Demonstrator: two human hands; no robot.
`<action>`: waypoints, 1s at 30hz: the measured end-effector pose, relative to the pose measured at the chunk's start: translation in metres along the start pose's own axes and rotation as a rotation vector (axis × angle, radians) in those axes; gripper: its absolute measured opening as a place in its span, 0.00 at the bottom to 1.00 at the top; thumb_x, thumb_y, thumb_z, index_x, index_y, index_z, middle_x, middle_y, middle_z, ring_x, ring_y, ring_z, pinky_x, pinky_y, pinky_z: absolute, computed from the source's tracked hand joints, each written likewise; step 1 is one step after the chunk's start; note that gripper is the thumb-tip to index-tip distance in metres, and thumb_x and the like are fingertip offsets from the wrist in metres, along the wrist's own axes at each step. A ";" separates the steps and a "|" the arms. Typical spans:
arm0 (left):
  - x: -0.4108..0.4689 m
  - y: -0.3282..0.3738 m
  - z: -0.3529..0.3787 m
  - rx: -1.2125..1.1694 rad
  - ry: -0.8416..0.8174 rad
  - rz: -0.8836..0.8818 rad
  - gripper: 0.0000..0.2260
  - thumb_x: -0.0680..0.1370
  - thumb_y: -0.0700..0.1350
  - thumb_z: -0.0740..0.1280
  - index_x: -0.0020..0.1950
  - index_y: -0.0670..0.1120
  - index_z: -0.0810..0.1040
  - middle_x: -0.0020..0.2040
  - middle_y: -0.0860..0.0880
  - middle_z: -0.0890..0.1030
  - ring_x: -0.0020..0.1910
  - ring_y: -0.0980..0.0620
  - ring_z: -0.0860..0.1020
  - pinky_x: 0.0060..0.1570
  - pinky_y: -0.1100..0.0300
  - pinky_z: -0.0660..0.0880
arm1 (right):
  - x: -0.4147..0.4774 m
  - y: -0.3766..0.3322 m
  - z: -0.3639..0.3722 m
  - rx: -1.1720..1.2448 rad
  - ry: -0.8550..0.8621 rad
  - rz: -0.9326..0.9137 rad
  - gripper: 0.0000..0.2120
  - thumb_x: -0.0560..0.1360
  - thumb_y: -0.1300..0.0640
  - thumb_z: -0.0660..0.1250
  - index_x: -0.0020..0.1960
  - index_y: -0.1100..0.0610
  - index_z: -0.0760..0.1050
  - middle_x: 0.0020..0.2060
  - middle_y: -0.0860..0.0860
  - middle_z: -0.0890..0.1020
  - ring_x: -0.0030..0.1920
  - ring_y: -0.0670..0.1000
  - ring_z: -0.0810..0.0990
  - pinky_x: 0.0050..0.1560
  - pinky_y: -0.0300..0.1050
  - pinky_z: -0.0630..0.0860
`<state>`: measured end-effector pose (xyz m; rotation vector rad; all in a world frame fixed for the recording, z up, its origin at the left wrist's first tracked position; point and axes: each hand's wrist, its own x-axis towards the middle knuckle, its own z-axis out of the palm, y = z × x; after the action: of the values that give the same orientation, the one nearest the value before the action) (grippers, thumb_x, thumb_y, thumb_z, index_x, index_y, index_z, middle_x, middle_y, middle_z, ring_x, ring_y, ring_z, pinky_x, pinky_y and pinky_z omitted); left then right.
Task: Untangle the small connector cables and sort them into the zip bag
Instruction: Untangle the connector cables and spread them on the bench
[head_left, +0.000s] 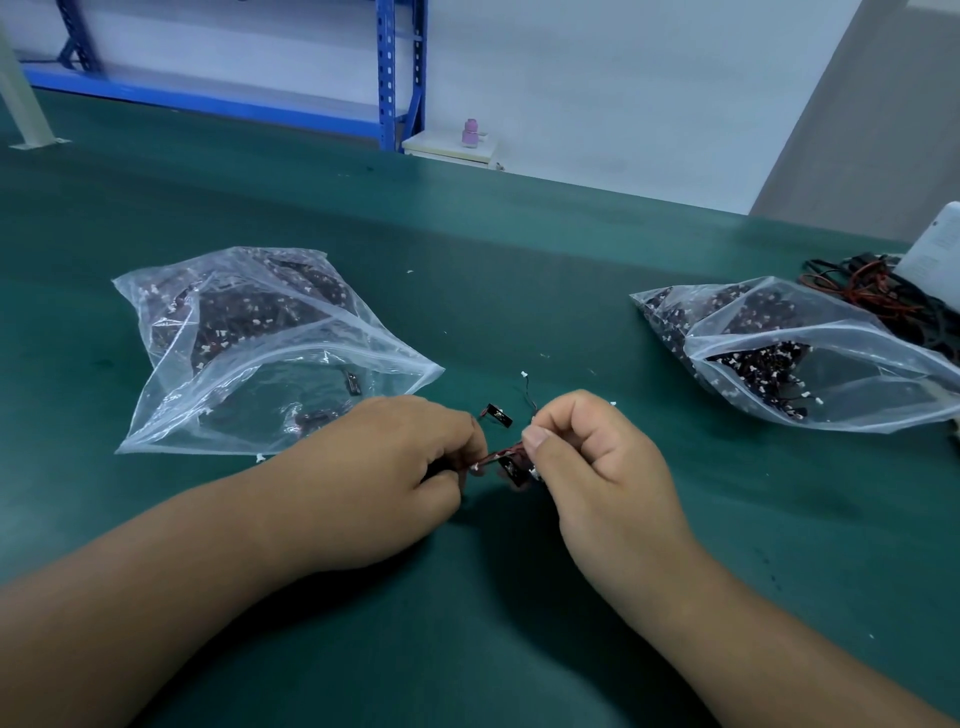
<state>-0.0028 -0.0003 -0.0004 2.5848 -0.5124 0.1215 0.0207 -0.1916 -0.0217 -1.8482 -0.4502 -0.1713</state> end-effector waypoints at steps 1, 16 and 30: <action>0.000 0.000 0.000 -0.002 -0.001 -0.004 0.07 0.75 0.46 0.63 0.48 0.58 0.75 0.41 0.60 0.78 0.48 0.61 0.74 0.47 0.65 0.72 | 0.000 0.000 0.000 0.019 -0.003 0.008 0.05 0.73 0.53 0.63 0.40 0.52 0.74 0.33 0.54 0.80 0.35 0.54 0.78 0.38 0.47 0.74; 0.002 -0.004 0.003 0.050 0.025 0.038 0.06 0.81 0.53 0.60 0.47 0.55 0.74 0.40 0.58 0.76 0.44 0.58 0.73 0.49 0.57 0.71 | 0.001 0.010 0.004 -0.044 -0.105 -0.056 0.11 0.73 0.56 0.64 0.50 0.41 0.76 0.40 0.39 0.81 0.42 0.42 0.80 0.43 0.31 0.73; 0.001 -0.006 0.004 0.005 0.095 0.005 0.04 0.80 0.52 0.59 0.46 0.58 0.72 0.40 0.59 0.76 0.44 0.60 0.74 0.44 0.58 0.73 | 0.001 0.006 0.002 -0.122 0.015 -0.040 0.12 0.65 0.60 0.64 0.43 0.45 0.79 0.34 0.43 0.81 0.34 0.43 0.76 0.34 0.30 0.70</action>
<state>0.0007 0.0022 -0.0064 2.5687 -0.4841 0.2468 0.0239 -0.1905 -0.0270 -1.9566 -0.4758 -0.2442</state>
